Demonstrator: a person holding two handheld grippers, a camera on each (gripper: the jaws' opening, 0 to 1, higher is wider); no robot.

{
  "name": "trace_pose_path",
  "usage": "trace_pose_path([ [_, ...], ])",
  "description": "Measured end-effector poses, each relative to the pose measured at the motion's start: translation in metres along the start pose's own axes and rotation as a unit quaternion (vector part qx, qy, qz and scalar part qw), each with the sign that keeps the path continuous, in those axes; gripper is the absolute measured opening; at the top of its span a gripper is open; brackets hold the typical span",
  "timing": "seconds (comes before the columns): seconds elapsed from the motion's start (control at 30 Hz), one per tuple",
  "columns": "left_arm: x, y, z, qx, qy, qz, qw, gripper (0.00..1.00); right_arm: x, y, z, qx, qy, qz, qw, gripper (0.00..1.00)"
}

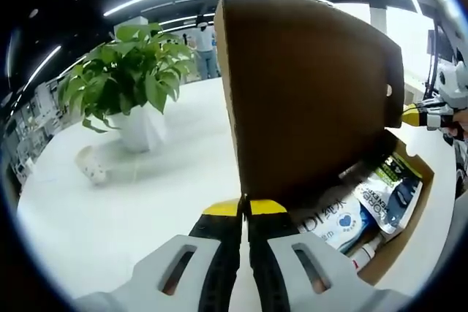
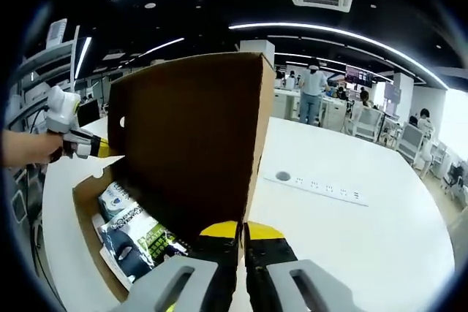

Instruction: Operate the shoe box by opening the lid, removing the specified soft item, and placing it in the target area until the item is outside and the box remains undamaged.

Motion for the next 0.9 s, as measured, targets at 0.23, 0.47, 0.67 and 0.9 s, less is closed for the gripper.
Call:
trace_pose_path([
  [0.23,-0.0014,0.0004,0.0008,0.001,-0.001,0.001,1.0,0.01,-0.0005,0.0002,0.0001,0.001,-0.001,0.002,1.0,0.0],
  [0.47,-0.0009,0.0002,0.0017,0.001,-0.002,0.001,1.0,0.01,-0.0009,-0.0005,0.0013,0.001,-0.01,0.001,0.9999,0.0],
  [0.67,-0.0007,0.0001,0.0027,0.002,-0.002,0.001,1.0,0.01,-0.0027,-0.0021,0.0024,0.002,-0.017,0.002,0.9998,0.0],
  [0.9,0.0006,-0.0019,0.0049,0.001,0.001,0.0,1.0,0.01,-0.0039,-0.0046,0.005,0.001,-0.026,0.003,0.9997,0.0],
])
Point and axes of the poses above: the point that each gripper's makers call its tool centre point, and the gripper's own axes: y roughly backward along the fingers, x roughly to its left, z roughly out of its top, the point moved 3 cm from there along y, roughly backward along the fingers, and after that the axes turned 2 degrees about x, right-handed, at the moved point
